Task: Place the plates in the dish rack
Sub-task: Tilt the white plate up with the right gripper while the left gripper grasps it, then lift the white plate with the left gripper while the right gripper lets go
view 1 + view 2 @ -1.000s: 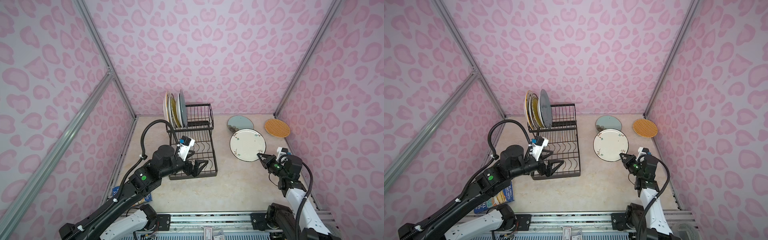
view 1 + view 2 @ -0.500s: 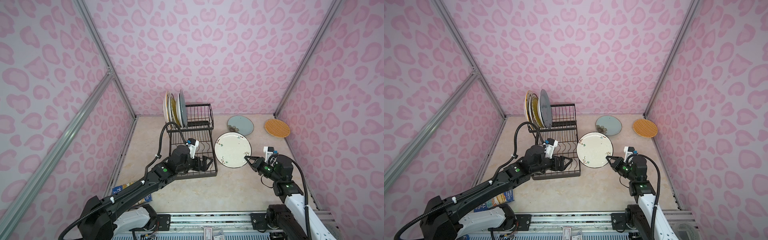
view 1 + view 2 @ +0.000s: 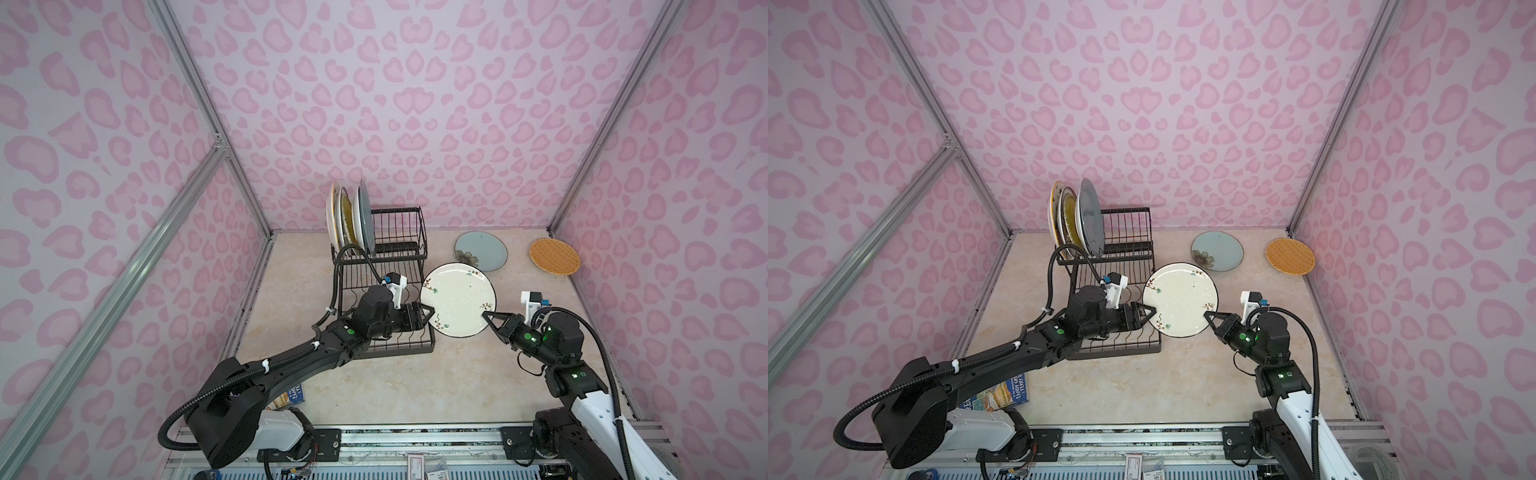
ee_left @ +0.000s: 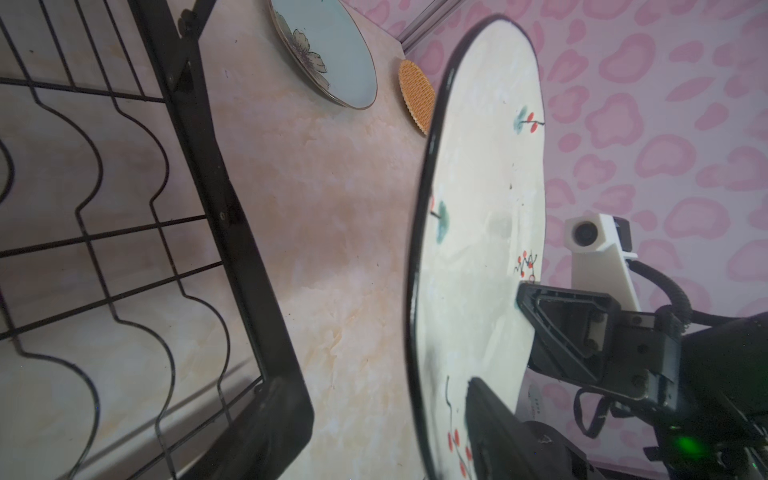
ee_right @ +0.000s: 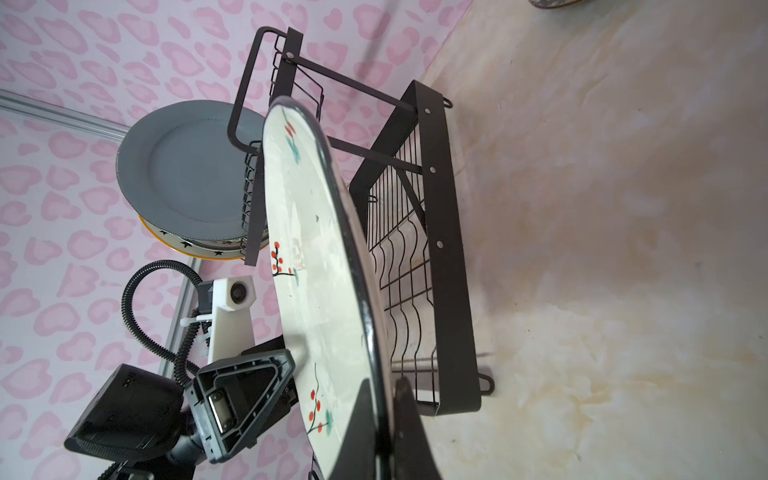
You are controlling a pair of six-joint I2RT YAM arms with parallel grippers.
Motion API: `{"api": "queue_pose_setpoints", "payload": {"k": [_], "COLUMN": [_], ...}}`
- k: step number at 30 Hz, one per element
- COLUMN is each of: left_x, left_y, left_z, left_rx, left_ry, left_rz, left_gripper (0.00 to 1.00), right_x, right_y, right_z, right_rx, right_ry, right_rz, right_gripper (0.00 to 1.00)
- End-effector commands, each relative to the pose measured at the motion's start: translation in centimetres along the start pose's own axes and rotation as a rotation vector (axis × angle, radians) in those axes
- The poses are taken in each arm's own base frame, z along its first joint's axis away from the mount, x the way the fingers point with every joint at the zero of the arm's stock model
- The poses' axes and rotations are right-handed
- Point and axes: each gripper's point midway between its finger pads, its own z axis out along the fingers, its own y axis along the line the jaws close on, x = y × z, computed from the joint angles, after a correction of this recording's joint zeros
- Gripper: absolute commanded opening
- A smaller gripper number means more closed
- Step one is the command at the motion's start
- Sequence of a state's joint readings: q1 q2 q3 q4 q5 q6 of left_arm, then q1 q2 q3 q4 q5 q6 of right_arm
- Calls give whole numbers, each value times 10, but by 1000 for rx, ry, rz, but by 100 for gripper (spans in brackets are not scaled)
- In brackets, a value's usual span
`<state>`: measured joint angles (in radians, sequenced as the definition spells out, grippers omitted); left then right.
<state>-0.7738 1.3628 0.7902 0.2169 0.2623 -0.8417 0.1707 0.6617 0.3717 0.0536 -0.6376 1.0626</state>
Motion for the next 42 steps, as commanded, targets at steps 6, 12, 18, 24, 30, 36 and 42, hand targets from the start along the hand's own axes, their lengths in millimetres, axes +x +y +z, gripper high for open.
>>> {"api": "queue_pose_setpoints", "payload": {"k": [6, 12, 18, 24, 30, 36, 42], "left_x": [-15, -13, -16, -17, -15, -16, -16], "left_y": [-30, -35, -38, -60, -63, -43, -35], "left_z": [3, 1, -5, -20, -40, -76, -120], "left_rx": [122, 148, 163, 230, 197, 102, 14], "left_ry": [-59, -64, -89, -124, -174, -272, -324], "left_rz": [-4, -40, -88, -93, -94, -86, -25], "left_gripper": [41, 30, 17, 4, 4, 4, 4], "right_x": [-6, -1, 4, 8, 9, 6, -9], "right_y": [25, 26, 26, 32, 38, 47, 63], "right_z": [-2, -2, -3, -4, -9, -13, -15], "right_rx": [-73, -78, -84, -102, -111, -105, -69], "right_ry": [-30, -22, -17, -1, -5, -15, -43], "right_rz": [-43, -45, -44, -61, -95, -153, -263], "right_gripper": [0, 0, 0, 0, 24, 55, 74]}}
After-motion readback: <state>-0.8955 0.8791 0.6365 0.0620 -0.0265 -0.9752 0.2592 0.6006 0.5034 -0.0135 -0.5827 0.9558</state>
